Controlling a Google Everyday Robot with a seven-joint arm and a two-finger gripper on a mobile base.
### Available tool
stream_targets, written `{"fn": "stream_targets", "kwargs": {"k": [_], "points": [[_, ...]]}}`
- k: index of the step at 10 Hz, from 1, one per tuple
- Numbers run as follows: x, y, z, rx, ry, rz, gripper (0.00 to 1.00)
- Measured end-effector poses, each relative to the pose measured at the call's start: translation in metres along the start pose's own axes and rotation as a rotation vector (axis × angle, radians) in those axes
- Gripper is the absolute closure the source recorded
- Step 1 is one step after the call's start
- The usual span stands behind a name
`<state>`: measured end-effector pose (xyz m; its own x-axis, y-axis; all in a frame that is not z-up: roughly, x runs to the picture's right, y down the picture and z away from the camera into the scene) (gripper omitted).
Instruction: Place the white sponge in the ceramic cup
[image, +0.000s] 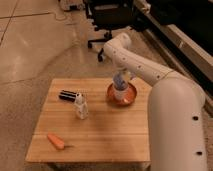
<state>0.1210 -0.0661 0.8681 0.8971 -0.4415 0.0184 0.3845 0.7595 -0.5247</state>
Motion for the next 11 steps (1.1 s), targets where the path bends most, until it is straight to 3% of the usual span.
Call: {"fn": "stream_targets", "kwargs": {"k": [2,6,9,11], "points": [[0.002,0.005,-0.001,-0.003,-0.006,-0.005,0.55],[0.001,0.013,-0.005,-0.007,-0.019,-0.021,0.22],[0.000,0.018,-0.009,-0.007,-0.029,-0.035,0.20],[-0.002,0.017,-0.011,-0.005,-0.058,-0.051,0.20]]}}
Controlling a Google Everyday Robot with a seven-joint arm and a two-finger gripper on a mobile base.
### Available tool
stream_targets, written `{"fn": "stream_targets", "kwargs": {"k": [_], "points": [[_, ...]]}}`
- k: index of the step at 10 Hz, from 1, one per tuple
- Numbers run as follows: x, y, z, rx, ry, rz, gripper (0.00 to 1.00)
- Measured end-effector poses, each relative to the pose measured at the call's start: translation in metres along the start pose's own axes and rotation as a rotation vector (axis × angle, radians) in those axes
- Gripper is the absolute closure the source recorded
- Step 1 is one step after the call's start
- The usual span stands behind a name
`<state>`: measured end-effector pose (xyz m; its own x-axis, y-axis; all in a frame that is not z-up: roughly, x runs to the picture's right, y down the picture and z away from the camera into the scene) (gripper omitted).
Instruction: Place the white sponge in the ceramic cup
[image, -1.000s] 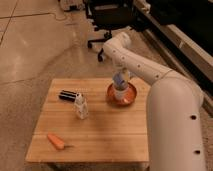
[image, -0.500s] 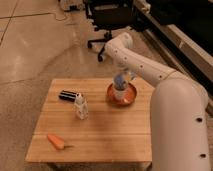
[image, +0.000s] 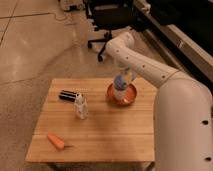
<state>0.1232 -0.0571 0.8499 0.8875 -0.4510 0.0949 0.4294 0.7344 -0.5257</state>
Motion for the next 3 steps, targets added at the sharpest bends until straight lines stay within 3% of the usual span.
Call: {"fn": "stream_targets", "kwargs": {"k": [2,3], "points": [[0.0010,0.0002,-0.0004,-0.001,-0.020,-0.013,0.24],[0.0028,-0.0006,0.0004,-0.007,-0.004,-0.006,0.30]]}}
